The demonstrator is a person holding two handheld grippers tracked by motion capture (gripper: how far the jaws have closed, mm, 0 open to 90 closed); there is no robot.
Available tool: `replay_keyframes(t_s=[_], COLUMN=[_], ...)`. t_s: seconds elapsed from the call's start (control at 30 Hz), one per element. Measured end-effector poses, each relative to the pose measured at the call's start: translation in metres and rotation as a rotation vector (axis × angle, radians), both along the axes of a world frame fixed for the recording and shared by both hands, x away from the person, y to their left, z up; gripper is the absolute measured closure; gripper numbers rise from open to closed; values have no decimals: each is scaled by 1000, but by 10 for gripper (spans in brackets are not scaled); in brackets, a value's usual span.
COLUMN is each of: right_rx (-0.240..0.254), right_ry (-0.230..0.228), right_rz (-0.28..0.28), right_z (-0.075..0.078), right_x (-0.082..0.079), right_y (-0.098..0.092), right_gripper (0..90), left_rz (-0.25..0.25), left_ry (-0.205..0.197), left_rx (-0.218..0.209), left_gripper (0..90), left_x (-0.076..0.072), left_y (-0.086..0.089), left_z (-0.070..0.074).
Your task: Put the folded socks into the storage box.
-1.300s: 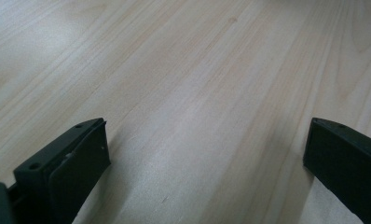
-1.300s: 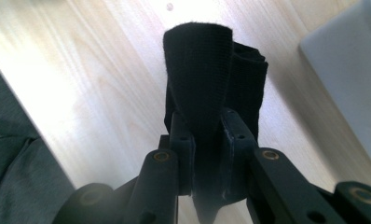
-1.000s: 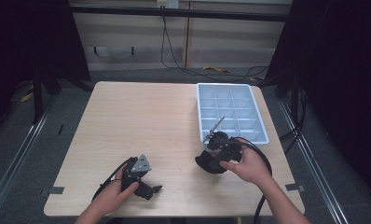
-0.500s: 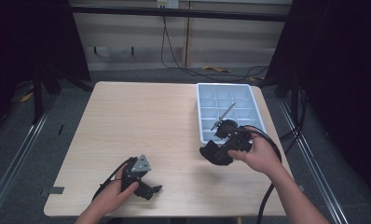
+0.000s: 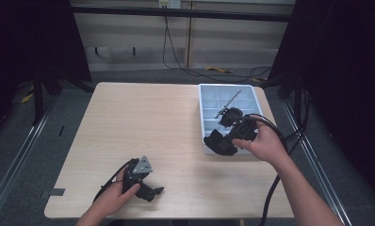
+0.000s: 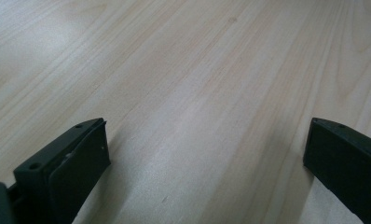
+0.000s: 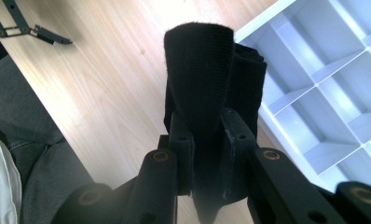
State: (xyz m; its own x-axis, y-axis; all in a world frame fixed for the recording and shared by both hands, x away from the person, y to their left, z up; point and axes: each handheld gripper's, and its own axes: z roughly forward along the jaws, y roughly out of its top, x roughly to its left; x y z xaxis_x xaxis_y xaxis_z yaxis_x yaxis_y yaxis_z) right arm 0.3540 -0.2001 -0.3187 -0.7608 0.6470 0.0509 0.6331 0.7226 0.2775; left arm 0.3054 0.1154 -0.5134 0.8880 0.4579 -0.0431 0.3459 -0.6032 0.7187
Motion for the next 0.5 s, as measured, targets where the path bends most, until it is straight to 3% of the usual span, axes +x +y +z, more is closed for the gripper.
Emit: replay_keyframes(t_s=[0.5], right_rx=[-21], right_ry=[-31], right_rz=[-65], right_z=[2], right_x=[27], right_y=[-5], right_gripper=[772], left_rz=[1], left_ry=[0], left_rx=[0], left_gripper=[0], left_x=[0], left_y=[0], left_z=[0])
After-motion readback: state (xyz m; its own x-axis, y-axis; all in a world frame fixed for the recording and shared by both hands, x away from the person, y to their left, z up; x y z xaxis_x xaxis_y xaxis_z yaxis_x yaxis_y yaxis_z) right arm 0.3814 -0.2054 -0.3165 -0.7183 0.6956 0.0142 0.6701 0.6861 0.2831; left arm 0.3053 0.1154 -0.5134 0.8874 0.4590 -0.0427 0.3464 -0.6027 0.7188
